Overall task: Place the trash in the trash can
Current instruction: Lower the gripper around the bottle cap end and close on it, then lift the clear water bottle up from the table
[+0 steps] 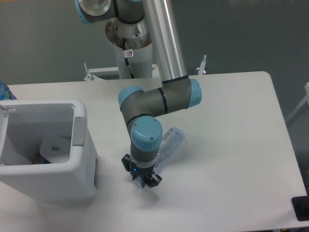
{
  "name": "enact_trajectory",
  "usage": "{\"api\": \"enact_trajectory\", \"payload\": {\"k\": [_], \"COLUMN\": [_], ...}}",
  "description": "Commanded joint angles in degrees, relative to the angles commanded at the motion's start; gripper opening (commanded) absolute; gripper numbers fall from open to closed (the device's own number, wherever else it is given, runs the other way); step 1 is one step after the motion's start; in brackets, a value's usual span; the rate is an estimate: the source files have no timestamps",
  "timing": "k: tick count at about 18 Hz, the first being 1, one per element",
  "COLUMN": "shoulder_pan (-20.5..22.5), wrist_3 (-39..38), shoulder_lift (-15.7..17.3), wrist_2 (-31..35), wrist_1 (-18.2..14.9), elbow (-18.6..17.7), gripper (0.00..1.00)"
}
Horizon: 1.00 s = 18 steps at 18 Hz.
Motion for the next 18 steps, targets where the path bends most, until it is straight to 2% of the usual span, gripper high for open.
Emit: {"api": "enact_trajectory", "payload": {"k": [3,8,15,18], "shoulder_pan": [0.0,0.1,0.9,1.0], "wrist_3": [0.0,0.1,0.4,0.1], "shoulder_lift": [0.0,0.2,3.5,3.6], "wrist_2": [0.0,0.1,-0.4,-0.4], "wrist_1": [0.0,0.1,-0.1,-0.2], "elbow": [0.0,0.3,2.4,2.7], "gripper": [0.36,0.26,0.26,0.17]}}
